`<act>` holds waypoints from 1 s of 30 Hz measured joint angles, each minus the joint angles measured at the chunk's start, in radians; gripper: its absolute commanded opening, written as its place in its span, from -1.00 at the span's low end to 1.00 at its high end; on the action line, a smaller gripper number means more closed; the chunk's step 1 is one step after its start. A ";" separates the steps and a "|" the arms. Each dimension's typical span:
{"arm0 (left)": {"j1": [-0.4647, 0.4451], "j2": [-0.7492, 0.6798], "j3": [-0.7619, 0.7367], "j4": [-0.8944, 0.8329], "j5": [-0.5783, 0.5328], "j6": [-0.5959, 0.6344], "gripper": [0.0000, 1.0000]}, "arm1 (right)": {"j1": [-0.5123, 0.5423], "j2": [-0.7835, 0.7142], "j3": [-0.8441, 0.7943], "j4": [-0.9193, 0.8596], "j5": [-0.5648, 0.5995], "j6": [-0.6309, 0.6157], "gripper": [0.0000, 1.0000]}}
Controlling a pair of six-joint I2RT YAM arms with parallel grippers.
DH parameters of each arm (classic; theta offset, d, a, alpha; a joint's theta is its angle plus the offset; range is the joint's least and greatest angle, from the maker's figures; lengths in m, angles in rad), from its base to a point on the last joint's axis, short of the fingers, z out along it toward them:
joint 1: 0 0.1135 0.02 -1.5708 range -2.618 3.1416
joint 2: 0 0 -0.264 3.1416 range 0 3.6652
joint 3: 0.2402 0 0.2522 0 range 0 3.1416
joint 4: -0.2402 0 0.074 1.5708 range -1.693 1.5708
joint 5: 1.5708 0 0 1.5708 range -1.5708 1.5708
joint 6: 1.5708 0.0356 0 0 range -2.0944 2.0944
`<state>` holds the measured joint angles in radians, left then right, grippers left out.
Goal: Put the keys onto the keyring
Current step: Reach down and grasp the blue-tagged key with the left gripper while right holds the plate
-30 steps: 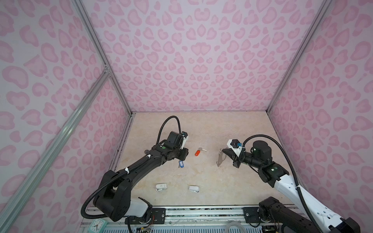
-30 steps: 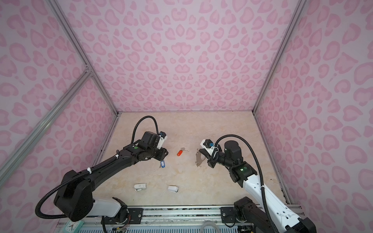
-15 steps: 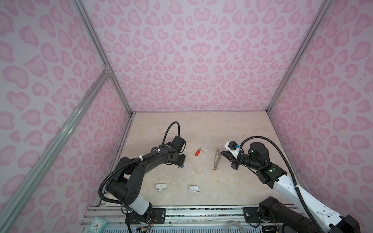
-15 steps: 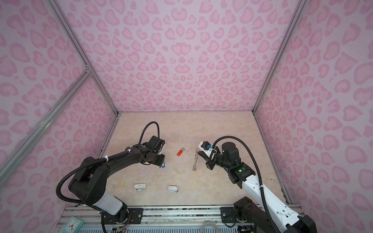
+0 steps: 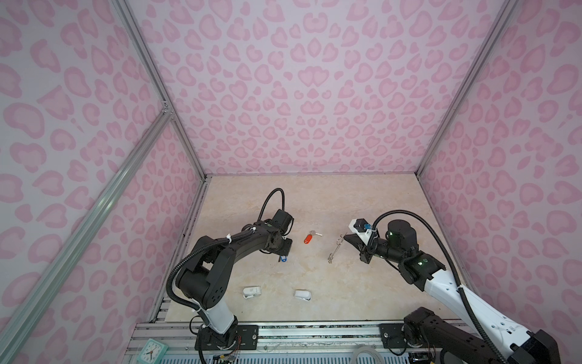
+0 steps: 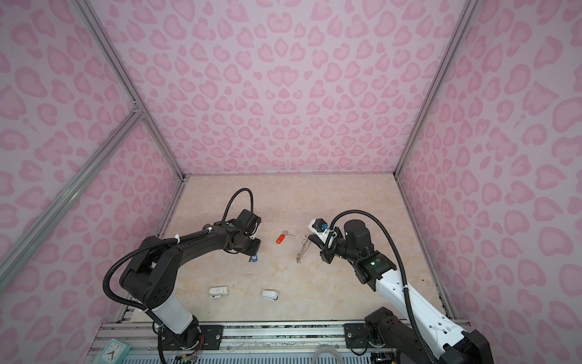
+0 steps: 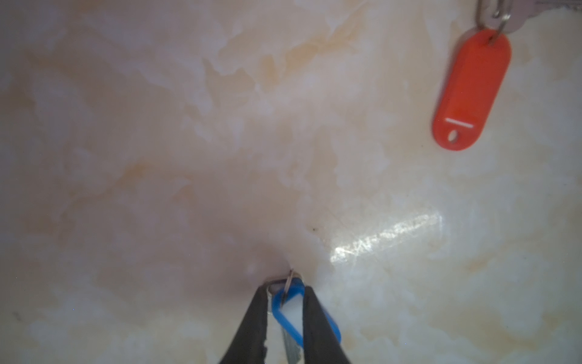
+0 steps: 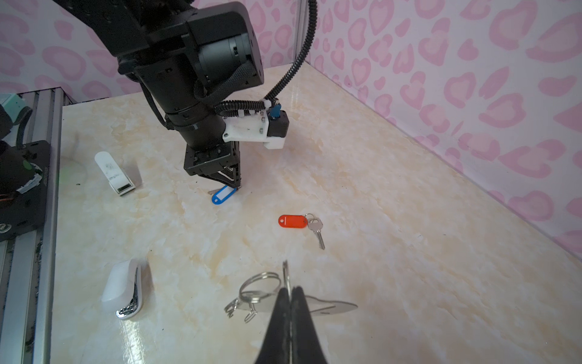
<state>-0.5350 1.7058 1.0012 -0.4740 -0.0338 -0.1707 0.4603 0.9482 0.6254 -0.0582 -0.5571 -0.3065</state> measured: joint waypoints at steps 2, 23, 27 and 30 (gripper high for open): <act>0.000 0.001 0.000 0.000 0.000 0.000 -0.63 | 0.001 0.005 0.003 -0.003 0.002 -0.002 -1.00; -0.001 -0.012 0.018 -0.003 0.041 0.057 -0.93 | 0.002 0.032 0.023 -0.042 0.003 -0.031 -1.00; -0.024 -0.112 0.000 0.012 0.065 0.121 -0.93 | 0.002 0.034 0.023 -0.042 0.004 -0.030 -1.00; -0.057 -0.216 -0.027 0.043 0.092 0.182 -0.93 | 0.002 0.034 0.023 -0.038 0.007 -0.030 -1.00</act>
<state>-0.5919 1.4902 0.9737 -0.4305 0.0582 0.0109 0.4622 0.9825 0.6487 -0.0963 -0.5499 -0.3363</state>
